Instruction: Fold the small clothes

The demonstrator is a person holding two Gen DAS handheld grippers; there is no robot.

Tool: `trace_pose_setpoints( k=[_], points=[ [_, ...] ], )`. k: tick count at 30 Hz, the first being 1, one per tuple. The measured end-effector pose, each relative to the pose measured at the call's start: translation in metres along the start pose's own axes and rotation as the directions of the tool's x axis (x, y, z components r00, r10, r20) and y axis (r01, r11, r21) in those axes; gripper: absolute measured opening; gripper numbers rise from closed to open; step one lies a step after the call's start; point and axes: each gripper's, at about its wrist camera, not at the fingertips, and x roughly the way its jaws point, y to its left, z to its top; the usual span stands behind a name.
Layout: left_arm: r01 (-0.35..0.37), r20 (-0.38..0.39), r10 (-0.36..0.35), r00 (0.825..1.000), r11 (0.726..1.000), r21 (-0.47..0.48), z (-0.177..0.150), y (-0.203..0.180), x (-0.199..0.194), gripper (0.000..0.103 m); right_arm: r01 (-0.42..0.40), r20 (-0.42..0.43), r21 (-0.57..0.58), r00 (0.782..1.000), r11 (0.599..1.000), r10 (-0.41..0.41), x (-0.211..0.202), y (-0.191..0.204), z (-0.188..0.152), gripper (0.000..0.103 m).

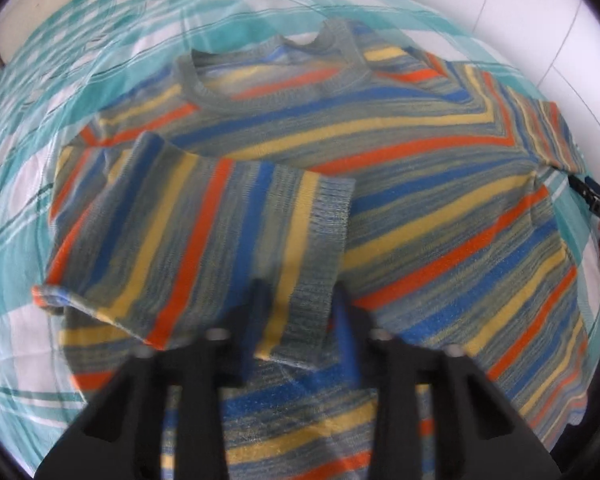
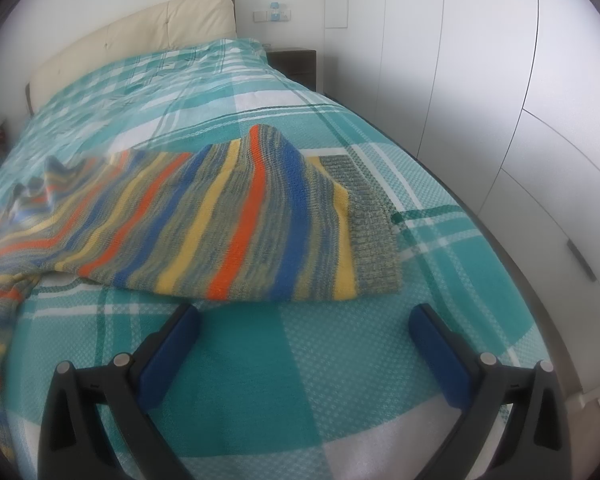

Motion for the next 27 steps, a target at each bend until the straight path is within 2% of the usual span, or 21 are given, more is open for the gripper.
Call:
trace_pose_setpoints(
  k=[1, 3, 5, 7, 9, 12, 14, 15, 19, 21, 22, 24, 26, 27],
  points=[
    [0.013, 0.024, -0.012, 1.0, 0.999, -0.037, 0.0, 0.008, -0.01, 0.004, 0.0, 0.0, 0.0, 1.0, 1.0, 0.0, 0.0, 0.0, 0.0, 0.103],
    [0.054, 0.126, -0.035, 0.991, 0.988, -0.147, 0.0, 0.032, -0.043, 0.004, 0.0, 0.0, 0.0, 1.0, 1.0, 0.0, 0.0, 0.0, 0.0, 0.103],
    [0.094, 0.235, -0.024, 0.972, 0.953, -0.288, -0.002, 0.075, -0.081, 0.004, 0.0, 0.0, 0.0, 1.0, 1.0, 0.0, 0.0, 0.0, 0.0, 0.103],
    [0.11, 0.311, 0.038, 0.95, 0.89, -0.443, -0.012, 0.131, -0.115, 0.004, 0.001, 0.0, 0.0, 1.0, 1.0, -0.001, 0.0, 0.0, 0.0, 0.103],
    [0.072, 0.328, 0.155, 0.932, 0.806, -0.587, -0.029, 0.188, -0.136, 0.004, 0.001, 0.0, 0.0, 1.0, 1.0, -0.001, 0.0, 0.0, 0.0, 0.103],
    [-0.014, 0.271, 0.319, 0.908, 0.67, -0.742, -0.068, 0.255, -0.149, 0.004, 0.001, 0.0, 0.0, 1.0, 1.0, -0.001, 0.0, 0.0, 0.0, 0.103],
    [-0.083, 0.206, 0.394, 0.896, 0.604, -0.793, -0.094, 0.282, -0.146, 0.003, 0.002, 0.0, 0.0, 1.0, 1.0, -0.002, 0.0, 0.0, 0.0, 0.103],
    [-0.103, 0.182, 0.41, 0.894, 0.583, -0.806, -0.106, 0.291, -0.142, 0.003, 0.002, 0.0, -0.001, 1.0, 1.0, -0.002, 0.001, 0.0, 0.0, 0.103],
    [-0.149, 0.119, 0.439, 0.891, 0.53, -0.835, -0.14, 0.309, -0.12, 0.0, 0.007, 0.0, -0.004, 1.0, 1.0, -0.007, 0.001, 0.0, 0.0, 0.103],
    [-0.147, 0.102, 0.436, 0.894, 0.5, -0.854, -0.154, 0.317, -0.112, 0.0, 0.009, 0.0, -0.006, 1.0, 1.0, -0.009, 0.002, 0.0, 0.0, 0.103],
    [-0.144, 0.095, 0.427, 0.899, 0.493, -0.858, -0.159, 0.32, -0.107, 0.0, 0.01, 0.001, -0.007, 1.0, 1.0, -0.01, 0.002, 0.0, 0.0, 0.103],
    [-0.135, 0.095, 0.406, 0.909, 0.503, -0.854, -0.168, 0.318, -0.102, 0.0, 0.011, 0.001, -0.007, 1.0, 1.0, -0.011, 0.002, 0.0, 0.0, 0.103],
    [-0.084, 0.136, 0.352, 0.926, 0.543, -0.835, -0.17, 0.316, -0.098, 0.001, 0.013, 0.001, -0.008, 1.0, 1.0, -0.013, 0.003, 0.001, 0.0, 0.103],
    [-0.057, 0.153, 0.33, 0.931, 0.548, -0.835, -0.171, 0.317, -0.098, 0.002, 0.014, 0.002, -0.009, 1.0, 1.0, -0.014, 0.003, 0.001, 0.0, 0.103]
  ],
)
